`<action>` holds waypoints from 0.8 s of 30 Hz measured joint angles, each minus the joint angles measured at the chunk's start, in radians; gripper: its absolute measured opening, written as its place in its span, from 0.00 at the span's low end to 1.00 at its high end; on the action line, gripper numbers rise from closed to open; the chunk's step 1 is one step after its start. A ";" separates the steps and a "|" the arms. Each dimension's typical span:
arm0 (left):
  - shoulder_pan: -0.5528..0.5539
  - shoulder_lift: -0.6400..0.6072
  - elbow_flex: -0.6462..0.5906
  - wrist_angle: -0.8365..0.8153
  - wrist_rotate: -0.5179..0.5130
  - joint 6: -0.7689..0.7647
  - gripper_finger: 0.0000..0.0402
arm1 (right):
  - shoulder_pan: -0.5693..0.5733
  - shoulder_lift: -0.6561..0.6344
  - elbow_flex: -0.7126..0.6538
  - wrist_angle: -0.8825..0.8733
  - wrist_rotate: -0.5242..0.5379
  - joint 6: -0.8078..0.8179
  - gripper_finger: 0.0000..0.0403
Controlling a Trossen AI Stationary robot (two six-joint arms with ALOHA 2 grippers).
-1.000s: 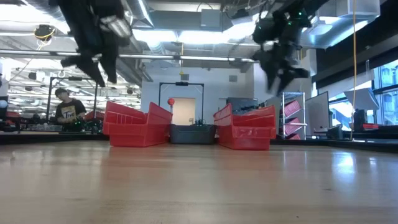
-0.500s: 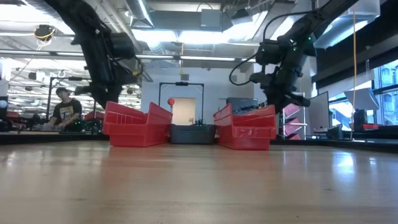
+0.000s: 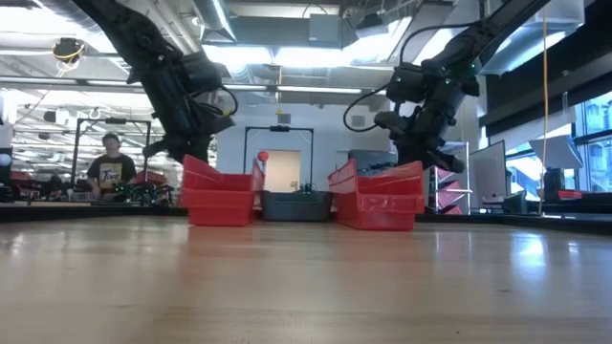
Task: Sort batteries
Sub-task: Move the right red bin to the right side of the blue bin
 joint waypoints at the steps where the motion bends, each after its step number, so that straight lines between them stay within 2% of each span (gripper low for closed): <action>1: 0.000 0.000 0.000 0.007 0.001 -0.002 0.04 | 0.003 0.002 -0.001 0.007 0.000 0.000 0.03; 7: 0.006 -0.015 0.000 -0.032 0.001 0.052 0.04 | 0.011 -0.005 0.016 -0.017 0.020 -0.001 0.03; 12: 0.056 -0.038 0.000 -0.078 -0.034 0.079 0.04 | -0.001 -0.034 0.025 -0.059 0.128 -0.002 0.03; 18: 0.152 0.017 0.002 0.035 -0.021 0.148 0.04 | -0.070 0.028 0.025 0.047 0.124 -0.010 0.03; 24: 0.209 0.120 0.002 0.152 0.041 0.148 0.04 | -0.114 0.103 0.025 0.188 0.102 -0.002 0.03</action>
